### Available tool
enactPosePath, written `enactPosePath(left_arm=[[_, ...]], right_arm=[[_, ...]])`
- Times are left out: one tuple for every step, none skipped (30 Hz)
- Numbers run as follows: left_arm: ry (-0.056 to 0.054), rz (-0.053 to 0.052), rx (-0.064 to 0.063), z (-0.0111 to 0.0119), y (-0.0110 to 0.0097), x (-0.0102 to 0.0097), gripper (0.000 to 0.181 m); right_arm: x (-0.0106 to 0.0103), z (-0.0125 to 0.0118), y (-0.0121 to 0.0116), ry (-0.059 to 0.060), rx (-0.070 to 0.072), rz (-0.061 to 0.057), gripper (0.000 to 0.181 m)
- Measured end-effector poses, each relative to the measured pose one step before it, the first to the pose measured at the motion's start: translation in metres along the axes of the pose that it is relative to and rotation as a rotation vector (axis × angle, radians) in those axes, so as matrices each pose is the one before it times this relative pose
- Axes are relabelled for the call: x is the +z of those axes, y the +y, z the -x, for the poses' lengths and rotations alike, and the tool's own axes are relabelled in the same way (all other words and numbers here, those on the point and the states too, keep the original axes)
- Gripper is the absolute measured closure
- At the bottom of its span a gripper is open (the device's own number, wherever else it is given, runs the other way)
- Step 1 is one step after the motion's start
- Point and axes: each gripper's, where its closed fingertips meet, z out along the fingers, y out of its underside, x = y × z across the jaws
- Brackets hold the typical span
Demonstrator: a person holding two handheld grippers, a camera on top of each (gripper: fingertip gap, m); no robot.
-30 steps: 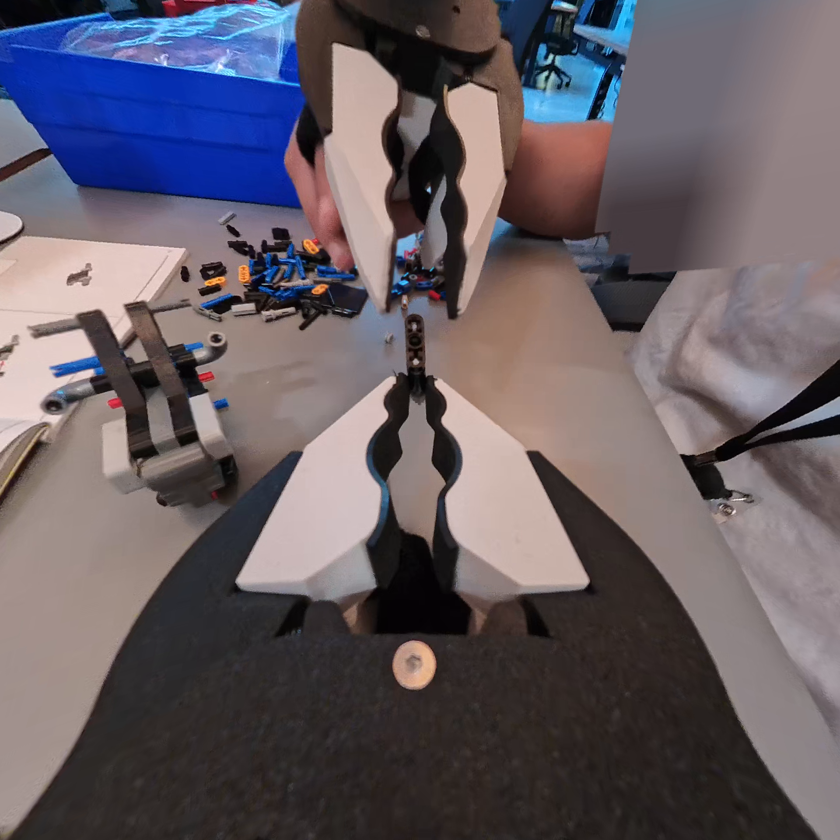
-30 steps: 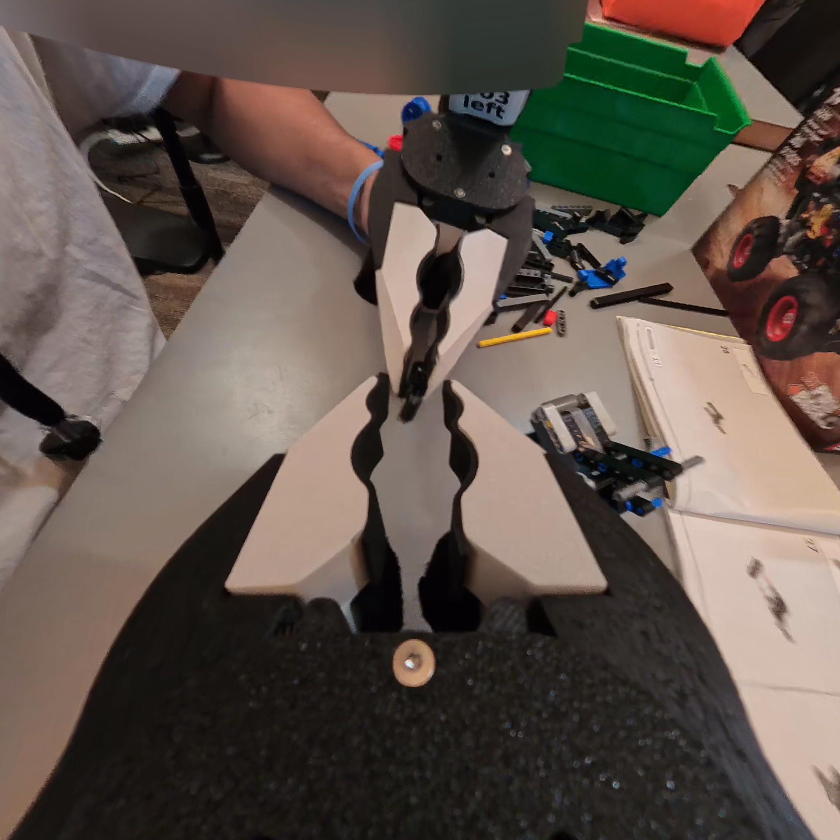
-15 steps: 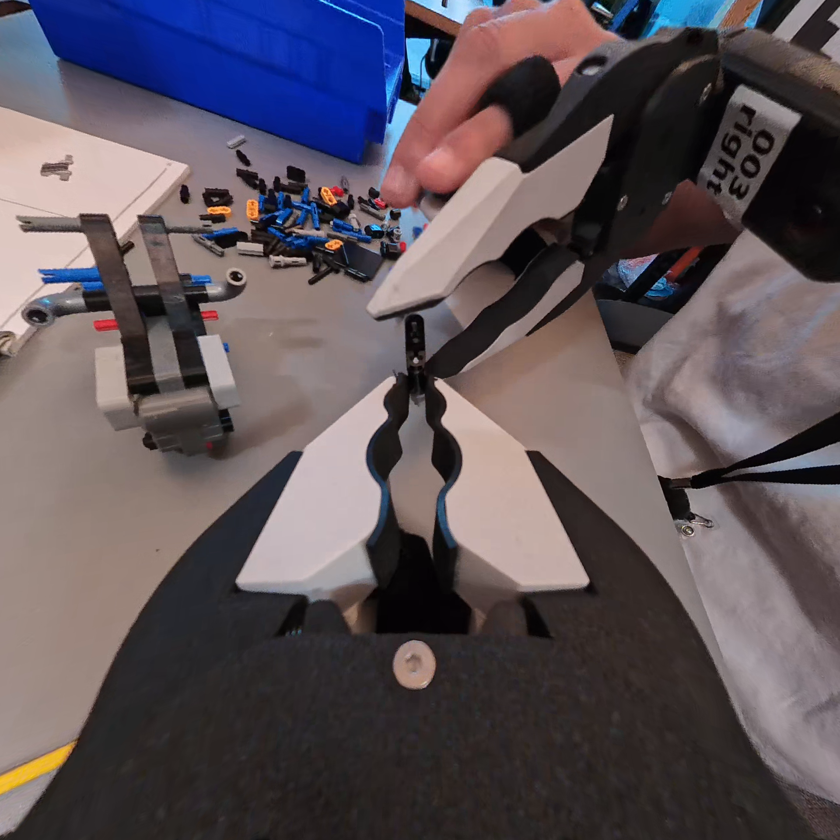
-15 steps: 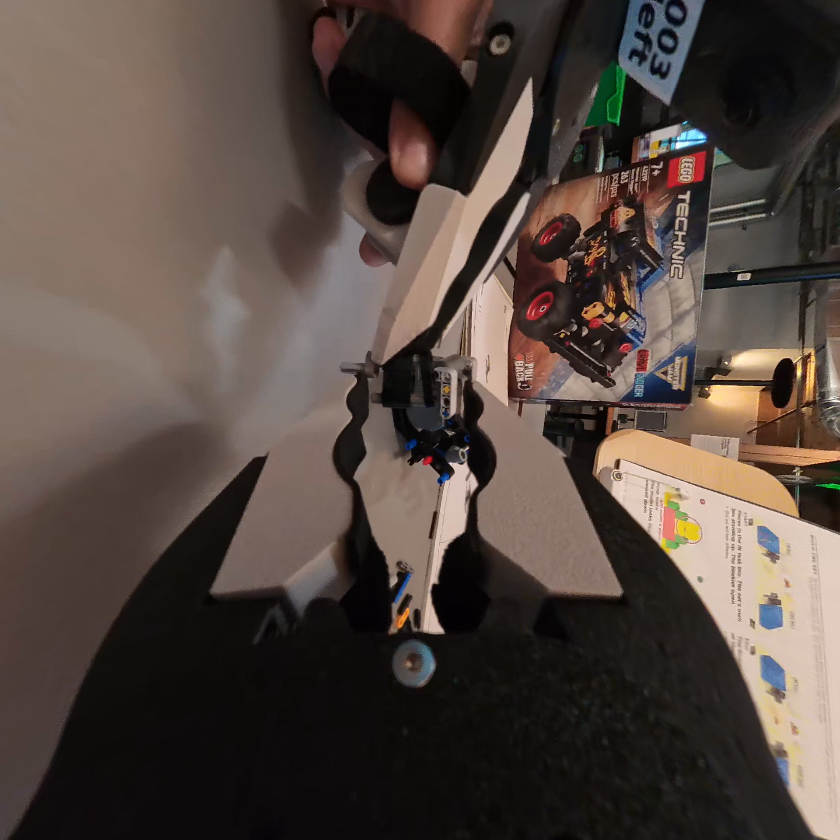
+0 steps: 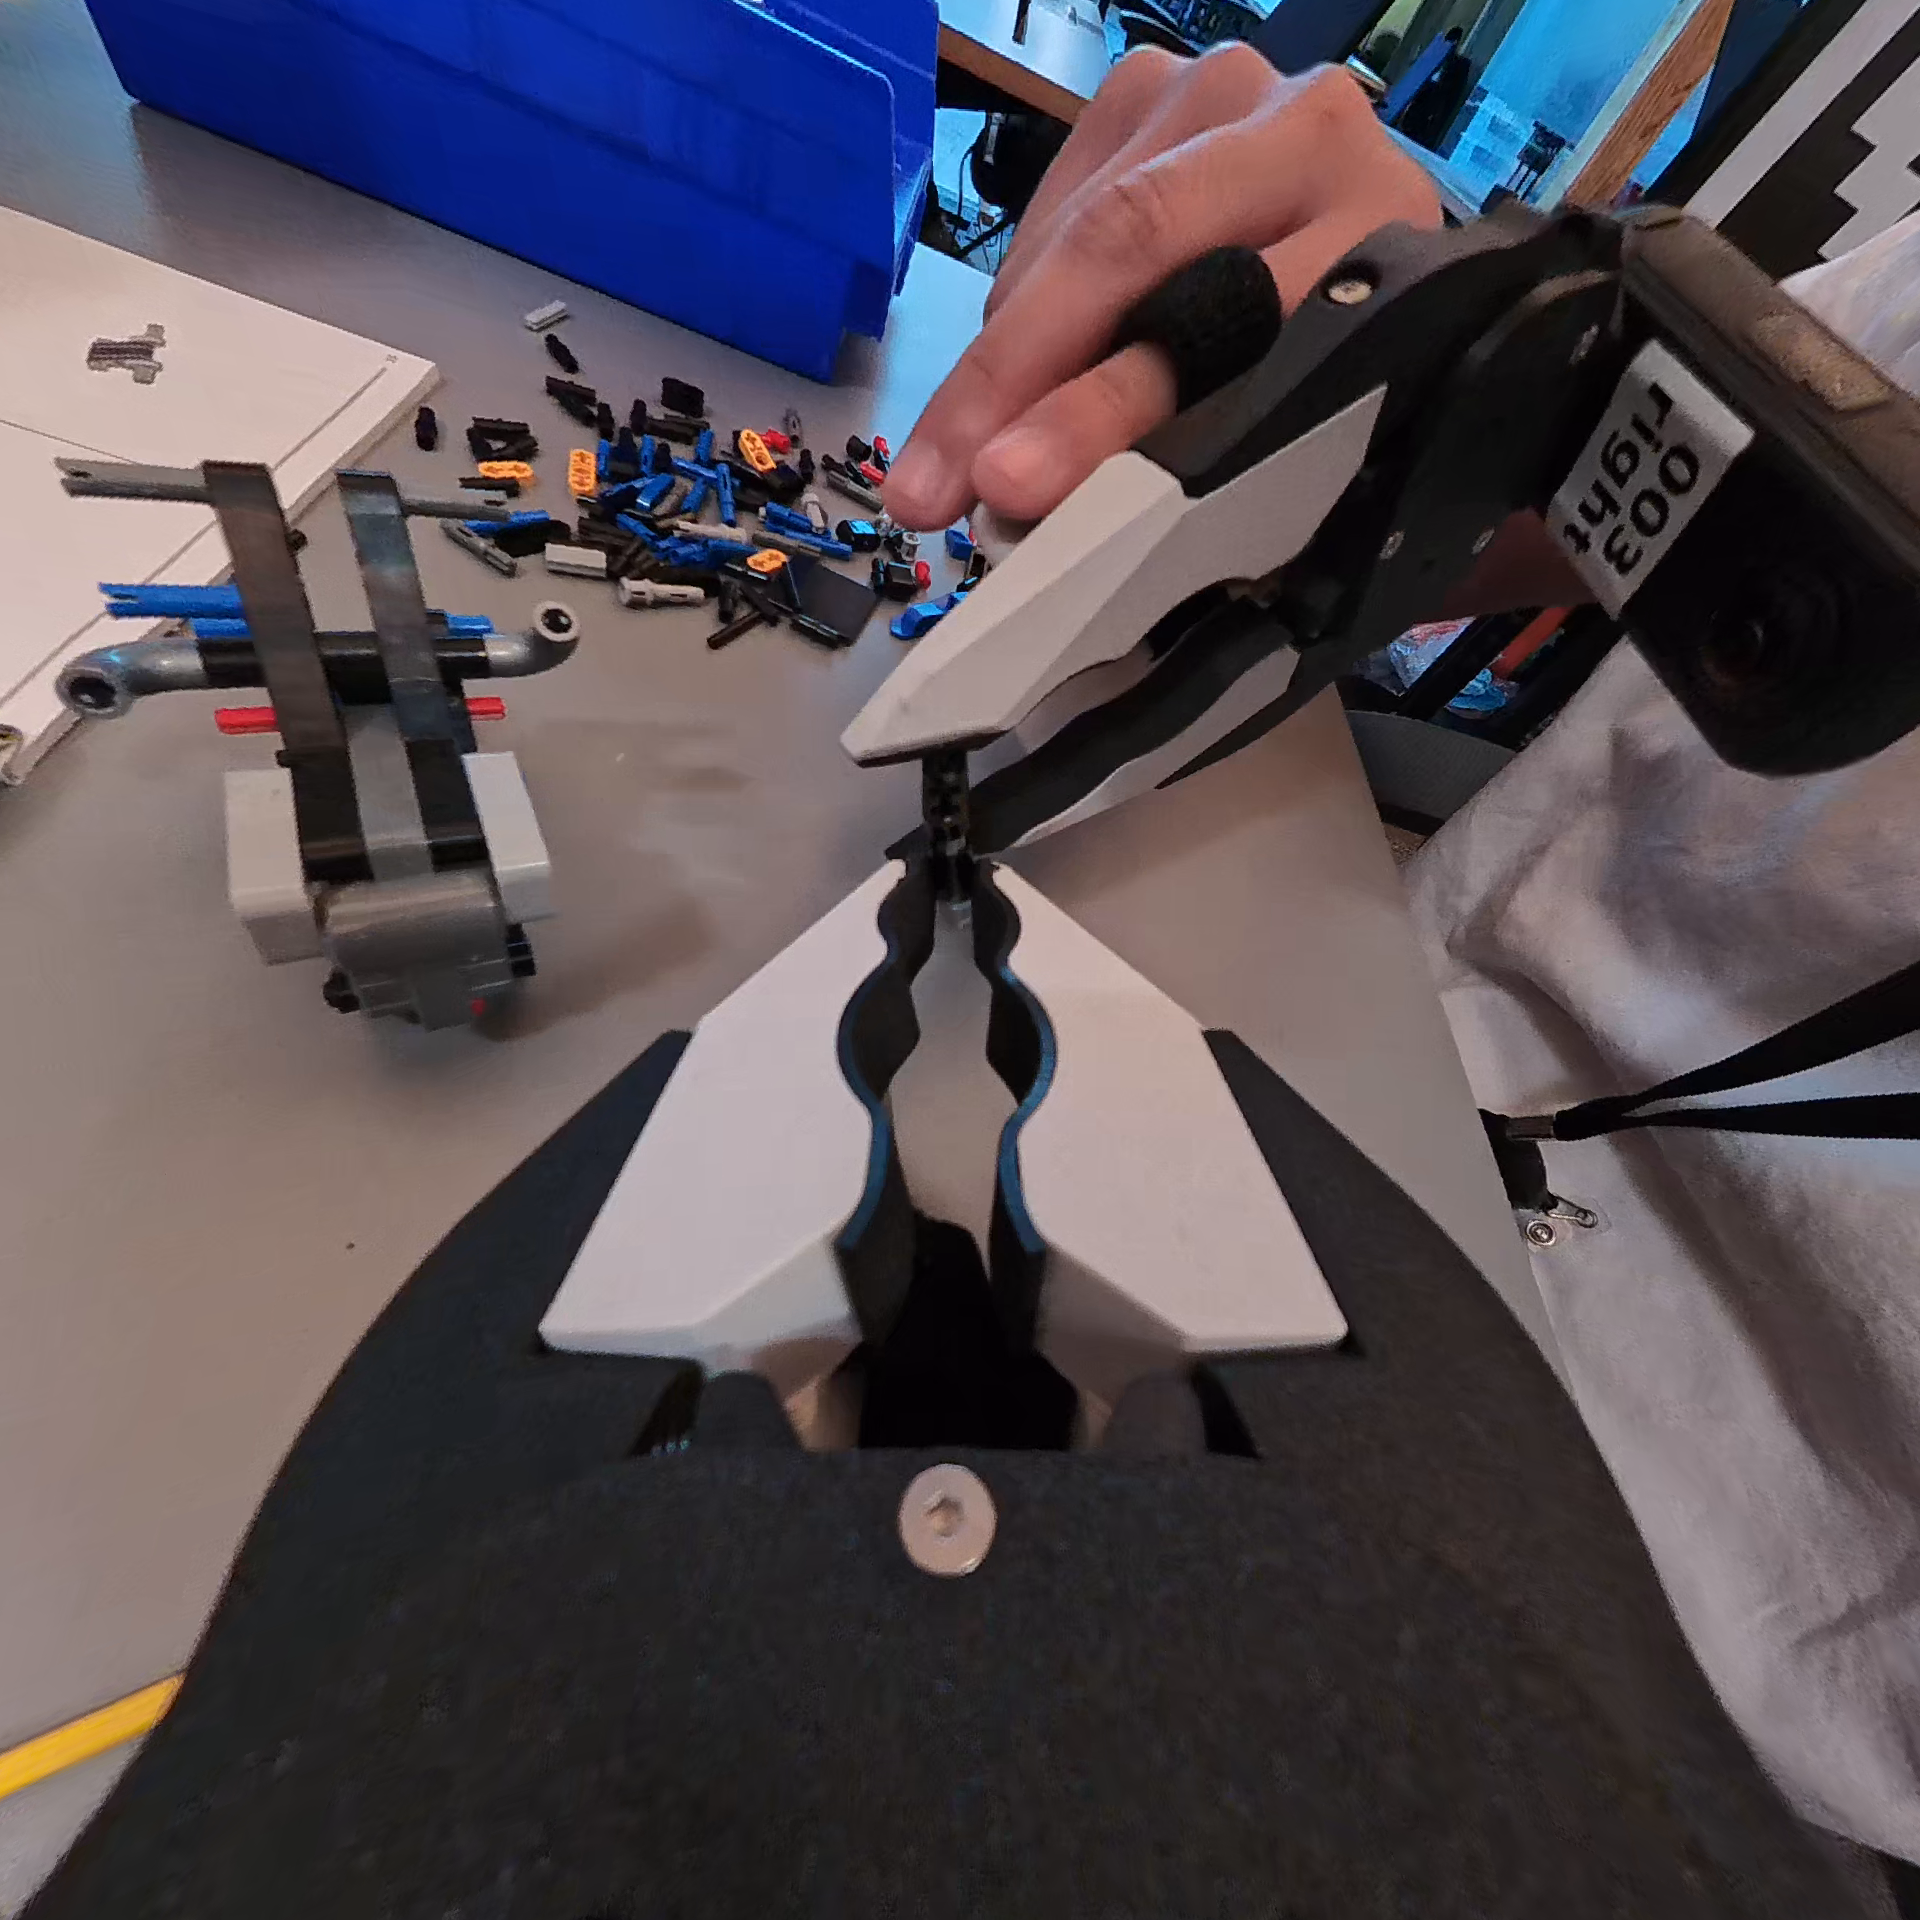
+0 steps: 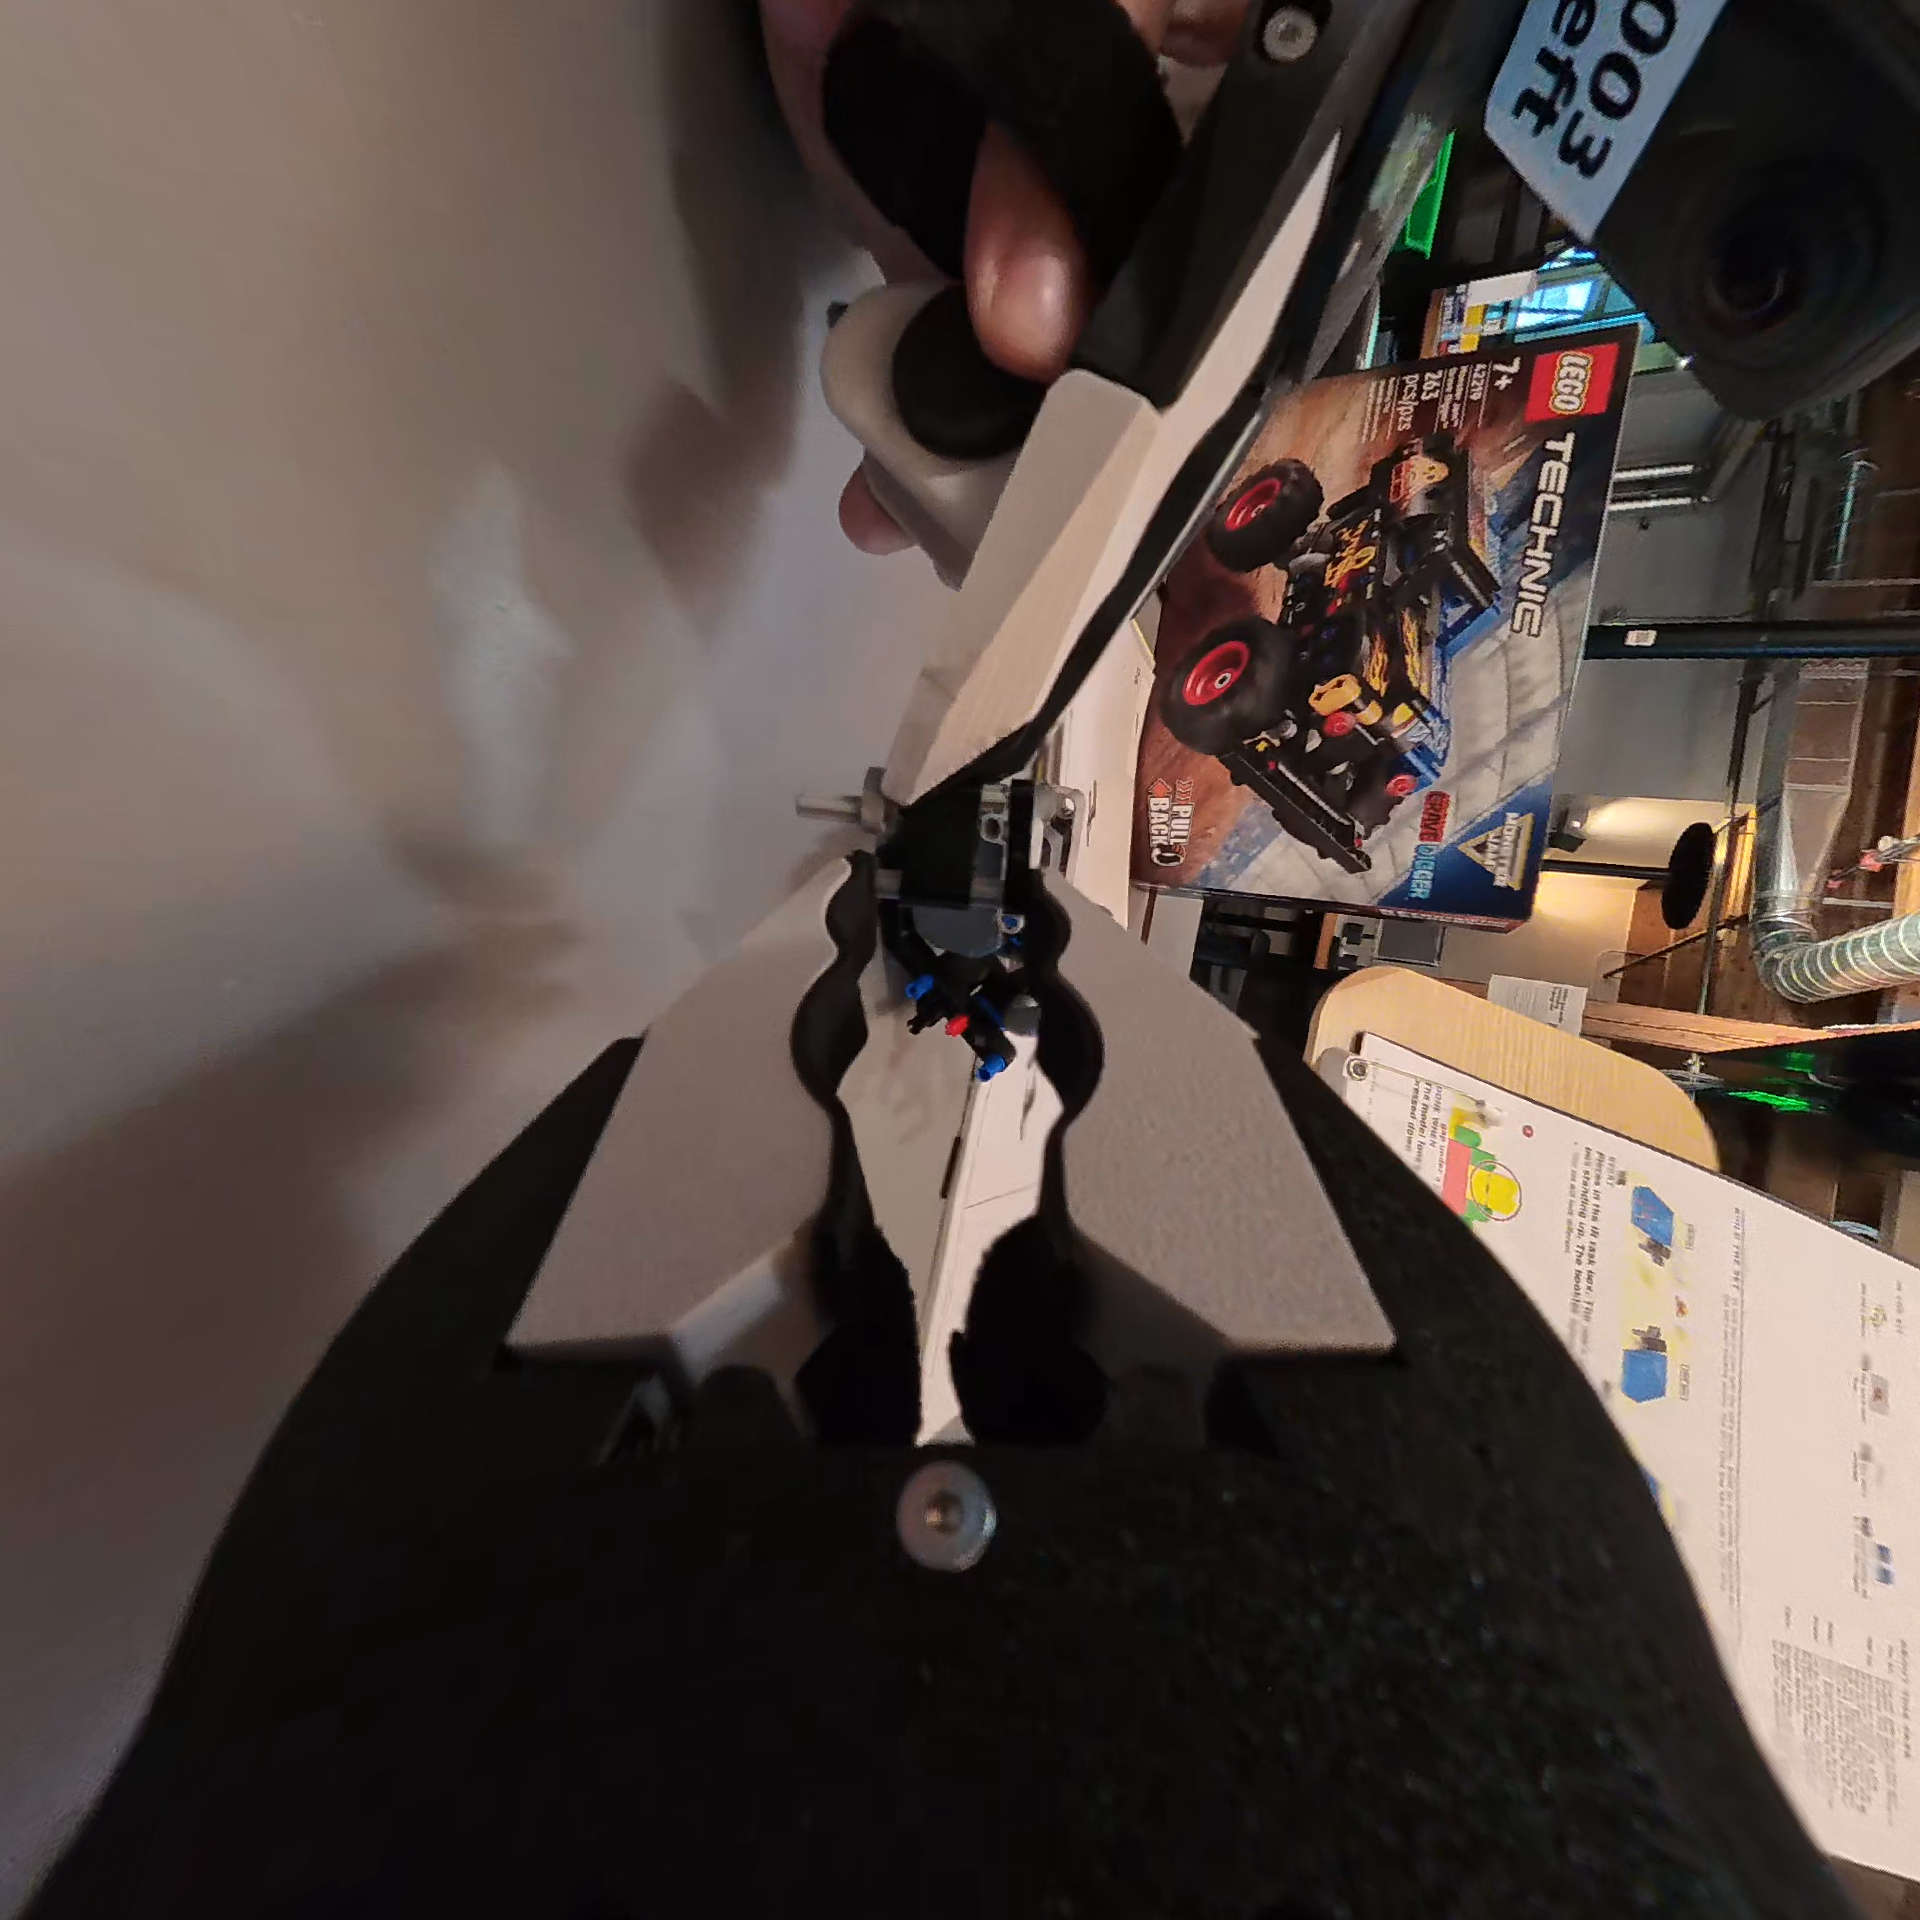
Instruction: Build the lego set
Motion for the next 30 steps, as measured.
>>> enactPosePath(left_arm=[[-0.0017,-0.0013,-0.0063,0.00082,-0.00015,-0.00009,0.176],[0.0030,-0.0026,-0.0090,0.00032,-0.00035,-0.00030,0.176],[0.0046,-0.0024,-0.0090,0.00030,-0.00034,-0.00022,0.176],[0.0000,-0.0052,-0.0085,0.00064,-0.00070,-0.00039,0.176],[-0.0013,-0.0034,-0.0076,0.00076,-0.00044,-0.00013,0.176],[0.0003,0.0063,-0.0044,0.00027,0.00091,0.00054,0.176],[-0.0073,0.0026,0.0013,0.00074,0.00029,0.00040,0.176],[-0.0126,0.0001,0.0010,0.00150,0.00003,0.00028,0.176],[-0.0097,-0.0017,-0.0007,0.00124,-0.00026,-0.00004,0.176],[-0.0053,-0.0075,-0.0036,0.00104,-0.00105,-0.00057,0.176],[-0.0046,-0.0034,-0.0028,0.00076,-0.00036,-0.00037,0.176],[-0.0080,-0.0005,0.0034,0.00063,-0.00009,-0.00002,0.176],[-0.0080,0.0037,0.0044,0.00061,0.00060,0.00034,0.176],[-0.0055,0.0032,0.0023,0.00043,0.00041,0.00031,0.176],[-0.0026,0.0003,0.0019,0.00001,0.00009,0.00006,0.176],[-0.0034,-0.0005,0.0007,0.00028,-0.00008,0.00001,0.176],[-0.0035,-0.0009,-0.0018,0.00048,-0.00009,0.00014,0.176],[-0.0025,-0.0021,-0.0004,0.00035,-0.00028,-0.00018,0.176],[-0.0071,-0.0059,0.0010,0.00049,-0.00087,-0.00004,0.176],[-0.0072,-0.0043,0.0014,0.00025,-0.00075,0.00060,0.176],[-0.0047,0.0053,0.0022,0.00011,0.00066,0.00073,0.176],[-0.0047,0.0002,0.0022,0.00037,0.00010,0.00021,0.176],[-0.0008,-0.0039,0.0003,-0.00001,-0.00052,-0.00017,0.176],[0.0030,-0.0019,-0.0025,-0.00011,-0.00032,-0.00018,0.176],[0.0018,-0.0029,-0.0010,-0.00018,-0.00036,-0.00030,0.176],[-0.0012,-0.0041,-0.0003,0.00012,-0.00059,-0.00020,0.176],[-0.0017,-0.0013,-0.0040,0.00058,-0.00019,0.00010,0.176],[-0.0034,-0.0061,-0.0083,0.00097,-0.00100,0.00009,0.176],[0.0011,-0.0069,-0.0109,0.00043,-0.00120,0.00006,0.176],[0.0070,-0.0006,-0.0081,-0.00011,-0.00013,0.00017,0.176]], right_arm=[[0.00053,-0.00059,0.00054,0.0108,-0.0186,0.0074,0.154],[0.00003,-0.00096,-0.00004,0.0125,-0.0210,0.0037,0.155],[-0.00001,-0.00057,0.00001,0.0069,-0.0089,0.0046,0.154],[0.00044,-0.00104,0.00057,0.0101,-0.0088,0.0078,0.155],[0.00049,-0.00033,0.00055,0.0066,-0.0109,0.0060,0.154],[0.00007,0.00106,-0.00004,-0.0046,-0.0154,0.0004,0.154],[0.00071,0.00023,0.00102,-0.0016,0.0012,0.0056,0.154],[0.00125,0.00046,0.00127,-0.0038,0.0130,0.0086,0.155],[0.00088,-0.00056,0.00074,0.0048,0.0027,0.0027,0.155],[0.00084,-0.00133,0.00063,0.0089,0.0036,0.0010,0.155],[0.00071,-0.00011,0.00061,-0.0039,0.0078,0.0026,0.155],[0.00049,0.00020,0.00056,-0.0053,0.0035,0.0033,0.155],[0.00042,0.00051,0.00048,-0.0020,-0.0091,0.0009,0.155],[0.00031,0.00025,0.00026,0.0058,-0.0109,0.0002,0.155],[-0.00006,0.00003,0.00001,0.0064,-0.0100,-0.0022,0.155],[0.00033,-0.00002,0.00033,0.0012,0.0003,0.0012,0.155],[0.00039,0.00015,0.00053,-0.0050,0.0073,0.0031,0.156],[0.00021,-0.00051,0.00006,0.0036,-0.0056,-0.0016,0.156],[0.00020,-0.00074,0.00090,0.0029,-0.0013,0.0048,0.156],[0.00020,0.00013,0.00087,-0.0007,-0.0047,0.0064,0.159],[0.00052,0.00117,0.00025,-0.0025,-0.0060,0.0020,0.159],[0.00028,-0.00030,0.00030,0.0039,0.0043,-0.0023,0.159],[0.00001,-0.00002,0.00005,-0.0066,0.0242,-0.0040,0.159],[-0.00013,0.00049,-0.00012,-0.0129,0.0221,0.0020,0.159],[-0.00019,-0.00069,-0.00012,0.0038,-0.0088,-0.0012,0.159],[0.00002,-0.00090,-0.00004,0.0071,-0.0075,0.0014,0.158],[0.00035,-0.00013,0.00031,0.0008,0.0040,0.0046,0.158],[0.00053,-0.00091,0.00079,0.0039,0.0162,0.0046,0.158],[0.00027,-0.00019,0.00046,-0.0064,0.0313,-0.0033,0.158],[-0.00010,0.00089,-0.00015,-0.0157,0.0302,-0.0106,0.158]])
